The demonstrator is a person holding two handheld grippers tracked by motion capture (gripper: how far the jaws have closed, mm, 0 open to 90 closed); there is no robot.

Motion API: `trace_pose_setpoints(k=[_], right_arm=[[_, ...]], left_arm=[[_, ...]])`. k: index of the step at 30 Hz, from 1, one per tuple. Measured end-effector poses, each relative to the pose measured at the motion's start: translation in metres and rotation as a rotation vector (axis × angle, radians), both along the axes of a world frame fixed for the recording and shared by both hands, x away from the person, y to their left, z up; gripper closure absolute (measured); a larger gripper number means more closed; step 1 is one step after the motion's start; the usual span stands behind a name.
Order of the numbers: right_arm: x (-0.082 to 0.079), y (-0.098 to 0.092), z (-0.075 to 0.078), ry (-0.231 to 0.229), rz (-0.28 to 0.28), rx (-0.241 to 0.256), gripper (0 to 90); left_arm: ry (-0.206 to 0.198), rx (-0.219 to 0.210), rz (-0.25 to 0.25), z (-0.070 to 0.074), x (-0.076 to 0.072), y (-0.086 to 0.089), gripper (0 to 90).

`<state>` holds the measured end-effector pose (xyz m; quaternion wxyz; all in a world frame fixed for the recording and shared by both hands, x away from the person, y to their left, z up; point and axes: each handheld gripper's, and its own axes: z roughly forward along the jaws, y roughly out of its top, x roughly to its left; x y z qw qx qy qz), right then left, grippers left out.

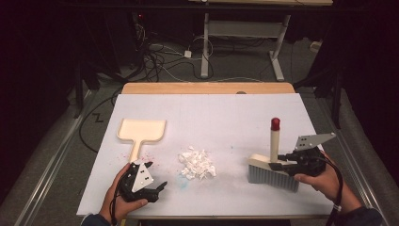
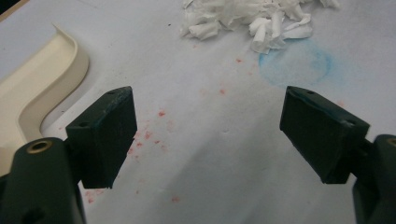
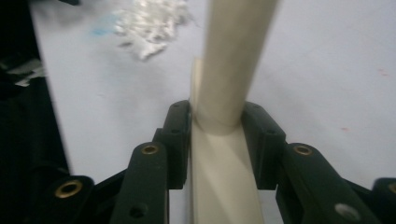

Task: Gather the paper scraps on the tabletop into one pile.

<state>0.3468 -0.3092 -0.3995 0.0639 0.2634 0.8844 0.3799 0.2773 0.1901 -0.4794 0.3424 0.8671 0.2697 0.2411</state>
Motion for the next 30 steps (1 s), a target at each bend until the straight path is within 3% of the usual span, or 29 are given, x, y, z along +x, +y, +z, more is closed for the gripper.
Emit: trace_pose_setpoints(k=[2,4,7,9,13,16,19,21,23,24,27,30], right_arm=[[0.013,0.0,0.0,-0.011,-0.019,-0.046,55.9],[0.026,0.001,-0.002,-0.027,-0.025,-0.126,53.7],[0.041,0.003,-0.006,-0.041,-0.044,-0.17,48.3],[0.046,0.004,-0.007,-0.096,-0.092,-0.199,45.6],[0.046,-0.004,-0.002,-0.186,-0.215,-0.121,41.9],[0.031,-0.005,0.001,-0.279,-0.25,-0.052,38.9],[0.006,-0.004,0.001,-0.362,-0.263,-0.006,35.7],[-0.013,0.0,0.001,-0.447,-0.298,0.01,33.1],[-0.032,0.001,-0.001,-0.487,-0.296,0.08,31.8],[-0.04,0.002,-0.003,-0.515,-0.298,0.09,31.7],[-0.059,0.004,-0.013,-0.533,-0.314,0.099,27.1],[-0.07,0.007,-0.021,-0.532,-0.303,0.076,25.9]], left_arm=[[0.004,-0.001,0.0,0.0,0.001,-0.001,17.9],[0.007,-0.002,-0.004,-0.001,0.002,-0.002,17.9],[0.011,-0.003,-0.008,-0.002,0.003,-0.004,17.8],[0.014,-0.001,-0.007,-0.002,0.004,-0.004,17.8],[0.016,-0.002,-0.001,-0.002,0.003,-0.002,17.9],[0.005,-0.004,0.008,-0.001,0.0,-0.001,17.8],[-0.013,-0.008,0.018,0.001,-0.003,0.001,17.8],[-0.02,-0.011,0.027,0.001,-0.004,0.003,17.8],[-0.029,-0.018,0.043,0.002,-0.004,0.004,17.7],[-0.031,-0.026,0.046,0.002,-0.004,0.005,17.7],[-0.039,-0.023,0.049,0.003,-0.005,0.005,17.6],[-0.04,-0.015,0.051,0.003,-0.005,0.003,17.6]])
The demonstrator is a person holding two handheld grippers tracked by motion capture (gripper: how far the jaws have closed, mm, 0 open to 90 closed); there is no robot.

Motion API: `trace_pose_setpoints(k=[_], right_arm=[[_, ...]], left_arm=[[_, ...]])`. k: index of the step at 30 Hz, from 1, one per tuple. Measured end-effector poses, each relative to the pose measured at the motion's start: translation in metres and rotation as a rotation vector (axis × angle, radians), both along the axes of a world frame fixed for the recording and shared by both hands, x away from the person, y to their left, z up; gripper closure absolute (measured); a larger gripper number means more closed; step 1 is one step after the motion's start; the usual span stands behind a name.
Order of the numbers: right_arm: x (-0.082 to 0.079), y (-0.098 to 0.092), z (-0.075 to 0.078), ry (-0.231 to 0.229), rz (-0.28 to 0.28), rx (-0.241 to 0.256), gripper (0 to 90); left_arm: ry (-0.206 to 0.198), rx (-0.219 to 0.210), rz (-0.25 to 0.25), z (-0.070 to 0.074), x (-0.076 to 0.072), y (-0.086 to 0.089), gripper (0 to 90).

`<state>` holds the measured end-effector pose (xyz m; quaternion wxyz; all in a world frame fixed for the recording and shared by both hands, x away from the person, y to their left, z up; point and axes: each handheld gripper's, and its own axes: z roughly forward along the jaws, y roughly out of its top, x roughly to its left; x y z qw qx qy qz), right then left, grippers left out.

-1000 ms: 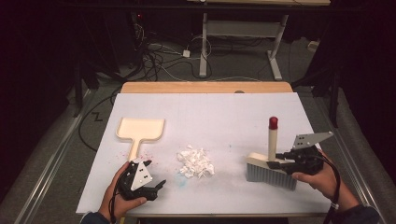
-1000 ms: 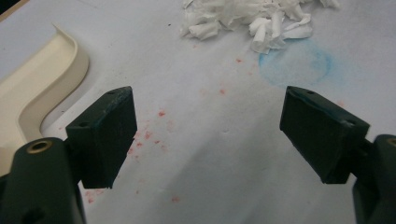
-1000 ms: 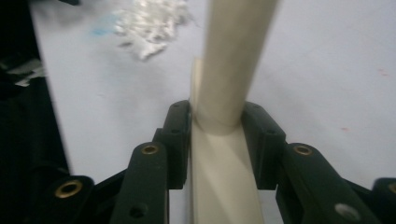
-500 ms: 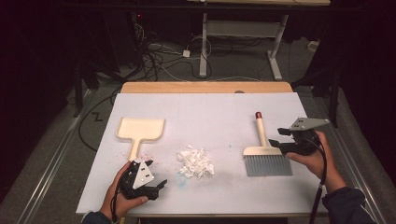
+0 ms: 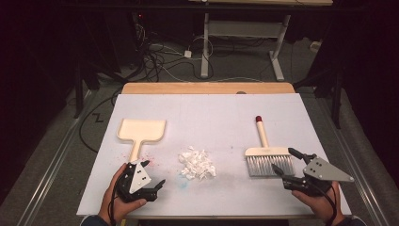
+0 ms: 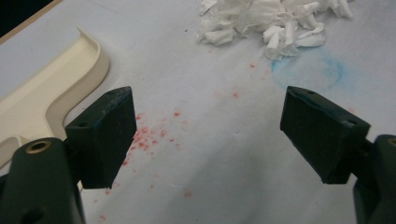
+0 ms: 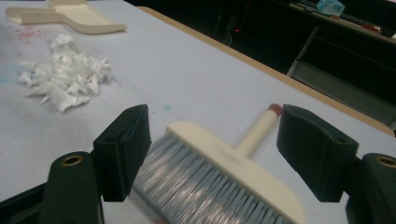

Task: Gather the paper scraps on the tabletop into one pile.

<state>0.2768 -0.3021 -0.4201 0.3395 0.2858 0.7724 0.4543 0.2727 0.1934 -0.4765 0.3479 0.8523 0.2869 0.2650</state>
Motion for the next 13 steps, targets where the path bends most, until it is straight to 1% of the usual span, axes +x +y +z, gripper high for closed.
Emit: trace_pose_setpoints(k=[2,3,6,7,9,13], right_arm=[[-0.0042,0.0016,-0.0035,-0.006,-0.004,-0.026,26.4],[-0.0057,0.0021,-0.0044,-0.011,-0.003,-0.031,26.4],[-0.0083,0.0024,-0.0041,-0.048,-0.004,-0.028,27.1],[-0.0081,0.0022,-0.0041,-0.051,-0.002,-0.021,26.8],[-0.0059,0.0014,-0.0051,-0.042,-0.015,-0.022,26.9],[-0.0034,0.001,-0.0072,-0.024,-0.023,-0.024,26.9]], left_arm=[[0.002,-0.002,0.001,-0.0002,0.0003,-0.0008,17.6],[0.003,-0.001,0.003,-0.0004,0.0009,-0.0013,17.6],[0.009,0.0,0.0,-0.0014,0.0032,-0.0024,17.6],[0.011,0.002,-0.002,-0.0016,0.0038,-0.0027,17.6],[0.016,0.001,-0.003,-0.0022,0.005,-0.0028,17.6],[0.019,0.002,-0.002,-0.0027,0.0063,-0.0048,17.6]])
